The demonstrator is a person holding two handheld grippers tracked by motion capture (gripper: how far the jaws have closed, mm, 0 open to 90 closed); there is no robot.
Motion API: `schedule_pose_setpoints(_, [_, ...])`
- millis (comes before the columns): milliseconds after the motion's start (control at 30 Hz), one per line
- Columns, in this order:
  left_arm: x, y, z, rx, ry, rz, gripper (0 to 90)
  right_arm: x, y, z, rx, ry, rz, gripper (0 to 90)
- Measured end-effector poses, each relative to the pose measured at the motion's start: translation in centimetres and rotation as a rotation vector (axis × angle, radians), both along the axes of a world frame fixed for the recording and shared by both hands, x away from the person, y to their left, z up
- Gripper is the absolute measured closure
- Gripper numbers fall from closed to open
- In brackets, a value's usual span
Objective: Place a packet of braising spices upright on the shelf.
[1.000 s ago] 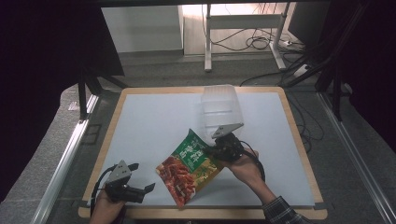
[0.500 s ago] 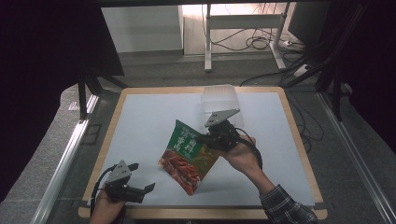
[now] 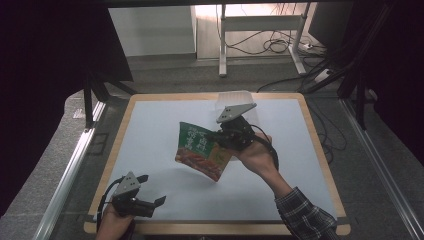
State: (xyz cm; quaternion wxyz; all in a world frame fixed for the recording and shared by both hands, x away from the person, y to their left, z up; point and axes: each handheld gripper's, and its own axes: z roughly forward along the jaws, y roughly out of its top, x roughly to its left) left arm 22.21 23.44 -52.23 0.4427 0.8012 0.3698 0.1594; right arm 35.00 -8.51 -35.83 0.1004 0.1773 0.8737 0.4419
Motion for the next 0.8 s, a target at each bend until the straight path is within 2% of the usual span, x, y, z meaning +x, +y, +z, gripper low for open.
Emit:
schedule_pose_setpoints(300, [0.0,0.1,0.0,-0.003,0.001,-0.002,1.7,1.8,0.2,1.3,0.009,-0.026,-0.035,89.6])
schedule_pose_setpoints(800, [0.0,0.1,0.0,-0.005,0.001,-0.005,1.7,4.7,1.2,3.4,0.04,-0.011,-0.042,89.5])
